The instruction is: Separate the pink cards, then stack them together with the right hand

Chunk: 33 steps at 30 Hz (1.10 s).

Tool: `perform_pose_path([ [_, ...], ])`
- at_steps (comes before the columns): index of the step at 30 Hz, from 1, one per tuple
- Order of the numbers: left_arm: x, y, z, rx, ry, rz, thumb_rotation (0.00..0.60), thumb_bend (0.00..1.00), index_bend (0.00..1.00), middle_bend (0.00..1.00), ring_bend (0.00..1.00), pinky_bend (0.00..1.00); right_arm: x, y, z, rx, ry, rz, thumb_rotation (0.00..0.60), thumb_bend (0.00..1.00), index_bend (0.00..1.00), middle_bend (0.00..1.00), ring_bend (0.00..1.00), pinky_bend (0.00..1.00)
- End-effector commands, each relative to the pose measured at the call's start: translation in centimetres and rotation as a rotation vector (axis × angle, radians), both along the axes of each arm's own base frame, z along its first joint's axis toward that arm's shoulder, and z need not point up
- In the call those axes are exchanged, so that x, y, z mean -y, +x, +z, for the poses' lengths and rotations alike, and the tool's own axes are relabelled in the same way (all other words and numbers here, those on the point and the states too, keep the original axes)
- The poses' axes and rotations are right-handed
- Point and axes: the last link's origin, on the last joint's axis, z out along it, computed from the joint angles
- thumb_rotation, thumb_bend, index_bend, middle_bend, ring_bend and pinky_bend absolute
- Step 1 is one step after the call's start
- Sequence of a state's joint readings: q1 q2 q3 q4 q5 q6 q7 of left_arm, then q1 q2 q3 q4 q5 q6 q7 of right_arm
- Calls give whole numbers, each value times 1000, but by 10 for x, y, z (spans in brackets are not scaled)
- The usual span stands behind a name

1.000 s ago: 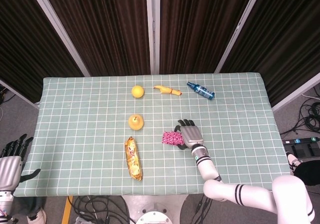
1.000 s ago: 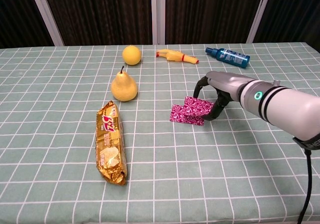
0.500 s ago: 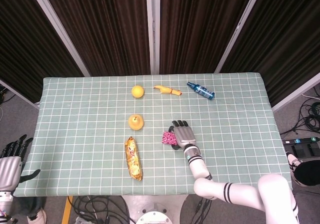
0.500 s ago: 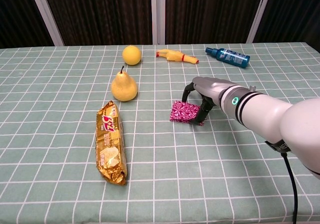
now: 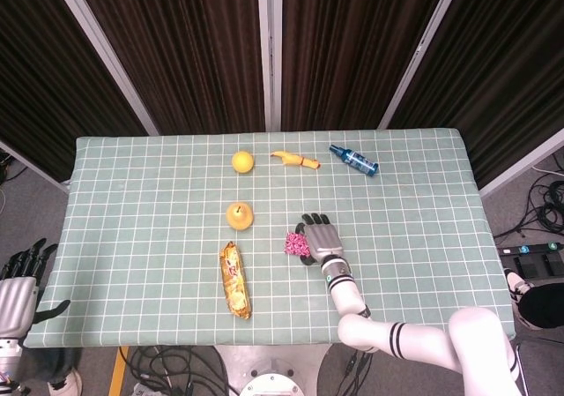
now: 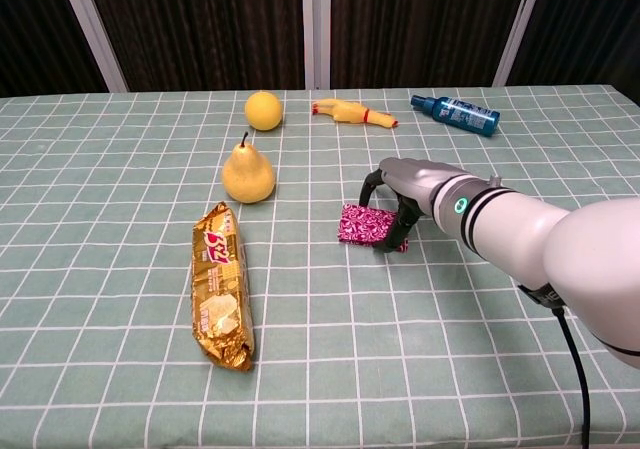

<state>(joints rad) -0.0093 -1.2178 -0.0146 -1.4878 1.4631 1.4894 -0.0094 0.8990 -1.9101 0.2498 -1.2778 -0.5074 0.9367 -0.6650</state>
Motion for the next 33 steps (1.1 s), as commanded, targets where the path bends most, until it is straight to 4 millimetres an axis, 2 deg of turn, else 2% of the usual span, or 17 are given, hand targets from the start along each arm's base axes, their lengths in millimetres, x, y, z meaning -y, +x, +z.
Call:
perform_pose_path([
  [1, 0, 0, 0, 0, -1, 0, 600, 6, 163, 156, 126, 136, 0, -1, 0, -1, 1, -2, 599, 177, 282, 82, 0, 0],
  [10, -1, 0, 0, -1, -3, -1, 600, 5, 163, 156, 126, 136, 0, -4, 1, -2, 0, -9, 591, 176, 258, 81, 0, 0],
  [14, -1, 0, 1, 0, 0, 0, 600, 6, 163, 156, 126, 136, 2, -3, 14, 32, -25, -3, 593, 177, 252, 82, 0, 0],
  [18, 0, 0, 1, 2, 3, 3, 600, 6, 163, 156, 126, 136, 3, -14, 49, 51, -89, 37, 590, 177, 252, 82, 0, 0],
  [22, 0, 0, 1, 6, 12, 2, 600, 5, 163, 156, 126, 136, -3, -49, 97, 39, -221, 93, 590, 178, 270, 102, 0, 0],
  [30, -7, -1, 2, -2, 20, 4, 600, 6, 163, 156, 126, 136, -56, -129, 200, 77, -351, 91, 600, 182, 260, 101, 0, 0],
  [33, -10, 1, 1, -11, 23, 3, 600, 5, 163, 156, 126, 136, -82, -149, 230, 85, -403, 100, 595, 185, 240, 88, 0, 0],
])
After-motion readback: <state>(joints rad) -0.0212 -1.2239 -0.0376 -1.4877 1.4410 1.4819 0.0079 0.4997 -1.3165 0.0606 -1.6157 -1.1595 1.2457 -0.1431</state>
